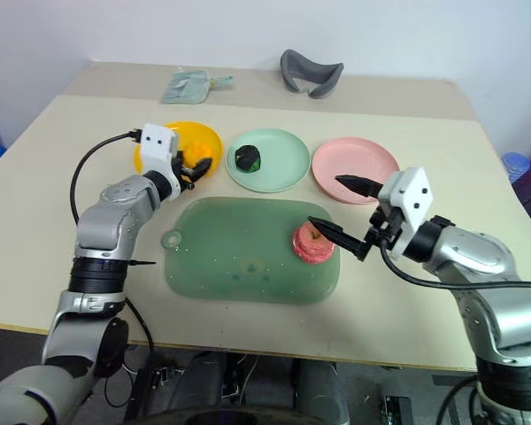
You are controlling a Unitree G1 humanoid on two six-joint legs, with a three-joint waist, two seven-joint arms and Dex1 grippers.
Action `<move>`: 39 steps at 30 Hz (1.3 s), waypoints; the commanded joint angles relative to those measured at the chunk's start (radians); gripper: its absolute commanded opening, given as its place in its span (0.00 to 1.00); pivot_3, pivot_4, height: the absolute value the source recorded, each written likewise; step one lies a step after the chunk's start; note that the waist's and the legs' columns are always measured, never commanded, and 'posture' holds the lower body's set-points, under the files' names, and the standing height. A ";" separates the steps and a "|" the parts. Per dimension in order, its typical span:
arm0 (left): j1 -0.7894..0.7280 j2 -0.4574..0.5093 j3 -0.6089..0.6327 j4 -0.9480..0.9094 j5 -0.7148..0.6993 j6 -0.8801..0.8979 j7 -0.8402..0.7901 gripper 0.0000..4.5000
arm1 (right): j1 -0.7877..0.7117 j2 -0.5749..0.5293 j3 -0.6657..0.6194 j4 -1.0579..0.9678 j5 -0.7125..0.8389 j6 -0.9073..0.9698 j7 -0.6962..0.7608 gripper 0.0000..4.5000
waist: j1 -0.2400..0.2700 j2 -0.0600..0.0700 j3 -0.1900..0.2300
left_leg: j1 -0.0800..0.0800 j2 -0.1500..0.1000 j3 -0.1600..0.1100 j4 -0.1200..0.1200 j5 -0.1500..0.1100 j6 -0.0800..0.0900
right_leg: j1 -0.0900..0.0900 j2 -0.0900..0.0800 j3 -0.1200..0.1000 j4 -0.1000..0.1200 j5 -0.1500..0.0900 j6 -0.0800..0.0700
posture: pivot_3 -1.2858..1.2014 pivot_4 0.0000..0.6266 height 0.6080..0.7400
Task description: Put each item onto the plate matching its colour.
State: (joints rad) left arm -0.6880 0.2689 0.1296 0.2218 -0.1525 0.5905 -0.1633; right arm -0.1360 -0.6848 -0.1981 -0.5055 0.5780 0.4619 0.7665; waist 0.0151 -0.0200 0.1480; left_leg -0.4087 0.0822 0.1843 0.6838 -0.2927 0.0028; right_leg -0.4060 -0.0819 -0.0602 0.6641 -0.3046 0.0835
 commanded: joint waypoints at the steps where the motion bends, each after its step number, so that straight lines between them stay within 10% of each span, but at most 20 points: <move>1: -0.069 -0.002 0.062 0.075 0.035 -0.106 0.122 0.57 | -0.015 0.015 0.009 -0.002 -0.017 -0.040 -0.007 0.97 | 0.000 0.000 0.000 | 0.000 0.000 0.000 0.000 0.000 0.000 | 0.000 0.000 0.000 0.000 0.000 0.000 | 0.52 0.24 1.00; 15: -0.210 -0.003 0.094 0.439 0.020 -0.334 0.145 0.57 | -0.046 0.081 0.079 0.040 -0.107 -0.120 -0.049 0.97 | -0.004 -0.001 0.000 | 0.000 0.000 0.003 -0.001 0.000 -0.001 | 0.000 0.000 -0.002 0.000 0.000 0.000 | 0.52 0.24 1.00; 18: -0.202 0.002 0.088 0.430 0.022 -0.338 0.128 0.97 | -0.041 0.089 0.079 0.040 -0.108 -0.134 -0.045 0.97 | -0.003 -0.001 0.000 | 0.000 0.000 0.003 -0.001 0.000 -0.001 | 0.000 0.000 -0.002 0.000 0.000 0.000 | 0.52 0.24 1.00; 21: -0.182 0.003 0.085 0.394 0.017 -0.351 0.100 1.00 | -0.033 0.086 0.076 0.045 -0.110 -0.143 -0.039 0.97 | -0.003 -0.001 0.000 | 0.000 0.000 0.003 0.000 0.000 -0.001 | 0.000 0.000 -0.002 0.000 0.000 0.000 | 0.52 0.24 1.00; 39: 0.314 0.204 -0.089 -0.313 -0.345 -0.358 -0.838 1.00 | 0.053 -0.009 0.203 0.139 -0.204 -0.108 0.076 0.97 | -0.004 0.000 0.000 | 0.000 0.000 0.003 0.000 0.001 -0.001 | 0.001 0.000 -0.001 0.000 0.000 0.000 | 0.52 0.24 1.00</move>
State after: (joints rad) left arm -0.3826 0.4610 0.0494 -0.0379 -0.4698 0.2476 -0.9618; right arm -0.0787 -0.6941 0.0069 -0.3636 0.3819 0.3748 0.8344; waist 0.0109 -0.0202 0.1480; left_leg -0.4082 0.0826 0.1871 0.6836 -0.2920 0.0013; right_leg -0.4054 -0.0817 -0.0616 0.6644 -0.3047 0.0834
